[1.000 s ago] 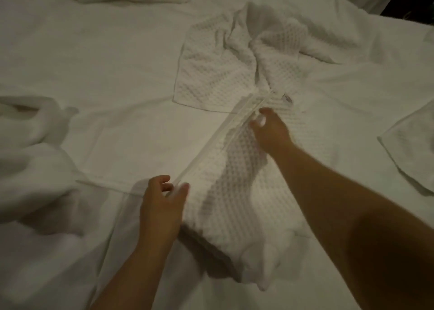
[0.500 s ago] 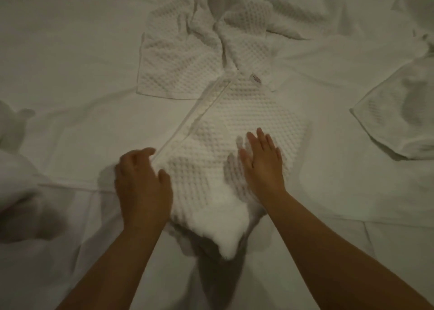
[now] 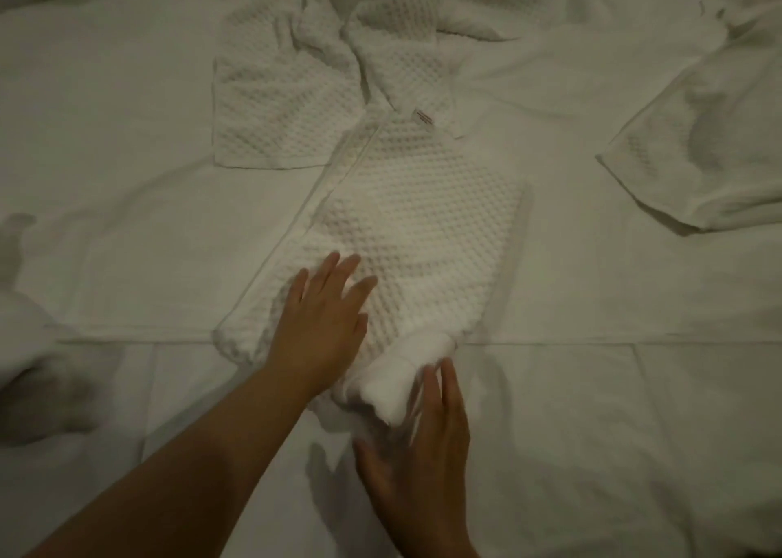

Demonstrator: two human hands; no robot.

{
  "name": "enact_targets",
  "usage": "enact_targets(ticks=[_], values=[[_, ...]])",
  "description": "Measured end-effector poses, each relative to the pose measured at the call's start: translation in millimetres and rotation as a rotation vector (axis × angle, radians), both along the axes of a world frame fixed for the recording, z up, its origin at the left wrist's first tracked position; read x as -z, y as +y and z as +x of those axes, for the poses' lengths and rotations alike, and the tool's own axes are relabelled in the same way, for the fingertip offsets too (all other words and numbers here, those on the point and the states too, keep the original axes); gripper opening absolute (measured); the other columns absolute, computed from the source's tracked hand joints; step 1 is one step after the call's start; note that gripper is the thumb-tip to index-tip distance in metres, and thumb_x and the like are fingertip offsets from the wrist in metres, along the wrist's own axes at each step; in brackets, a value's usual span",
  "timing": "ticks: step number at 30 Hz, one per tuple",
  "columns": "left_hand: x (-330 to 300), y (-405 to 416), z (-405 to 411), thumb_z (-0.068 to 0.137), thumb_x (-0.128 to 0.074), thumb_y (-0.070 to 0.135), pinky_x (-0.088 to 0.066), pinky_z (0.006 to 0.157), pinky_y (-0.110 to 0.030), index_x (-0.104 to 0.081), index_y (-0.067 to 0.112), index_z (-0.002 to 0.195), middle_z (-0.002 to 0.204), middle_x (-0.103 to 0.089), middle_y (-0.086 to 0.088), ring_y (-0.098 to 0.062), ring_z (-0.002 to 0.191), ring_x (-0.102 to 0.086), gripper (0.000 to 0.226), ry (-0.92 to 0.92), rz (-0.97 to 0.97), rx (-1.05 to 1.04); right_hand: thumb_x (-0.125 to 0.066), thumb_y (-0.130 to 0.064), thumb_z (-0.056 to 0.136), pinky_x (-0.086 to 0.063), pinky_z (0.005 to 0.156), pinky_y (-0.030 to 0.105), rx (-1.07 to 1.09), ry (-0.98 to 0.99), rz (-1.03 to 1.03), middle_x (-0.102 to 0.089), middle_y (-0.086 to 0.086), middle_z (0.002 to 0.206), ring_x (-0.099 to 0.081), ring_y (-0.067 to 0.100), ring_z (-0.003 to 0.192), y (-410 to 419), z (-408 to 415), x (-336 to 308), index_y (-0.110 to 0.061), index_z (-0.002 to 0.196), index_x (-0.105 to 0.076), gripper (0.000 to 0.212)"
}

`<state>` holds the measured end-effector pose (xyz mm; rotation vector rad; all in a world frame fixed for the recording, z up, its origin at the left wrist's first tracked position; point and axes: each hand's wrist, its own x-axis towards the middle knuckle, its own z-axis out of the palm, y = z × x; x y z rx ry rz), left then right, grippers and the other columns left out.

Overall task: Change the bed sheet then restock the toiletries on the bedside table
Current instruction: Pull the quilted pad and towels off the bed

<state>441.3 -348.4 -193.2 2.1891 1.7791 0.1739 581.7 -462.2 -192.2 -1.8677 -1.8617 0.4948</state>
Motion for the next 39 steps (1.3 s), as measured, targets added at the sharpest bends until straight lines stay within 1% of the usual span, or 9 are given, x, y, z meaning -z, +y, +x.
enact_targets(ticks=[4, 10, 19, 22, 26, 30, 34, 37, 39], values=[[-11, 24, 10, 0.101, -0.024, 0.04, 0.017, 0.111, -0.047, 0.01, 0.032, 0.149, 0.154, 0.025, 0.005, -0.013, 0.138, 0.029, 0.059, 0.12, -0.095, 0.174, -0.062, -0.039, 0.061, -0.053, 0.063, 0.037, 0.324, -0.152, -0.009, -0.067, 0.008, 0.09, -0.066, 0.026, 0.075, 8, -20, -1, -0.013, 0.117, -0.046, 0.064], [8, 31, -10, 0.094, -0.011, 0.062, 0.006, 0.107, -0.067, 0.022, 0.045, 0.143, 0.149, 0.033, 0.018, -0.023, 0.141, 0.028, 0.061, 0.287, -0.389, 0.223, -0.063, -0.005, 0.048, -0.03, 0.056, 0.027, 0.318, -0.244, -0.071, -0.055, -0.003, 0.062, -0.058, 0.025, 0.053, -11, 3, 7, -0.027, 0.086, -0.039, 0.05], [-19, 30, 23, 0.1, -0.02, 0.046, 0.014, 0.111, -0.055, 0.016, 0.021, 0.149, 0.151, 0.033, 0.001, -0.02, 0.142, 0.026, 0.067, 0.198, -0.064, 0.31, -0.041, -0.026, 0.083, -0.033, 0.102, 0.03, 0.438, 0.082, 0.218, -0.044, 0.003, 0.132, -0.039, 0.016, 0.122, 28, -10, -38, -0.013, 0.121, -0.054, 0.042], [2, 20, 32, 0.096, -0.017, 0.052, 0.011, 0.111, -0.06, 0.028, 0.026, 0.143, 0.144, 0.041, 0.005, -0.024, 0.14, 0.029, 0.069, 0.267, -0.138, 0.419, -0.016, -0.037, 0.09, -0.011, 0.118, 0.033, 0.32, -0.008, -0.087, -0.008, -0.002, 0.159, -0.008, 0.015, 0.145, 75, -27, -27, -0.023, 0.146, -0.031, 0.06], [29, 30, -4, 0.078, 0.012, 0.069, 0.009, 0.109, -0.061, 0.027, 0.034, 0.141, 0.154, 0.028, 0.004, -0.029, 0.142, 0.023, 0.073, 0.267, -0.168, 0.189, 0.004, -0.047, 0.081, 0.005, 0.117, 0.043, 0.278, -0.257, -0.353, 0.019, -0.013, 0.15, 0.015, 0.011, 0.143, 47, -8, 34, -0.026, 0.151, -0.002, 0.073], [12, 33, -24, 0.095, -0.013, 0.058, 0.008, 0.112, -0.057, 0.013, 0.016, 0.15, 0.156, 0.021, -0.013, -0.035, 0.143, 0.015, 0.074, 0.25, -0.246, -0.05, -0.015, -0.045, 0.088, -0.002, 0.113, 0.047, 0.296, -0.354, -0.346, 0.001, -0.003, 0.155, -0.01, 0.021, 0.145, 33, -8, 32, -0.016, 0.15, -0.018, 0.068], [9, 40, -6, 0.092, -0.025, 0.045, -0.007, 0.111, -0.056, -0.028, 0.008, 0.147, 0.155, -0.02, -0.013, -0.029, 0.143, -0.017, 0.067, 0.146, 0.018, 0.216, -0.025, -0.039, 0.086, -0.018, 0.107, 0.05, 0.277, -0.401, -0.267, -0.017, 0.008, 0.151, -0.024, 0.022, 0.138, 71, -11, 6, -0.008, 0.143, -0.036, 0.066], [10, 57, 15, 0.081, 0.009, 0.053, 0.011, 0.113, -0.051, 0.002, 0.025, 0.151, 0.157, 0.014, 0.003, -0.019, 0.143, 0.017, 0.075, 0.16, -0.065, 0.372, -0.005, -0.045, 0.092, 0.008, 0.113, 0.04, 0.051, -0.304, -0.368, 0.022, -0.006, 0.152, 0.02, 0.013, 0.141, 124, 0, -4, -0.027, 0.147, 0.01, 0.059], [16, 74, 19, 0.072, 0.021, 0.058, 0.014, 0.112, -0.051, 0.016, 0.029, 0.148, 0.156, 0.023, 0.004, -0.017, 0.142, 0.024, 0.081, 0.223, -0.135, 0.303, 0.005, -0.048, 0.083, 0.01, 0.114, 0.04, -0.039, -0.349, -0.43, 0.018, -0.007, 0.156, 0.016, 0.014, 0.144, 152, 16, 7, -0.031, 0.15, 0.007, 0.069]])
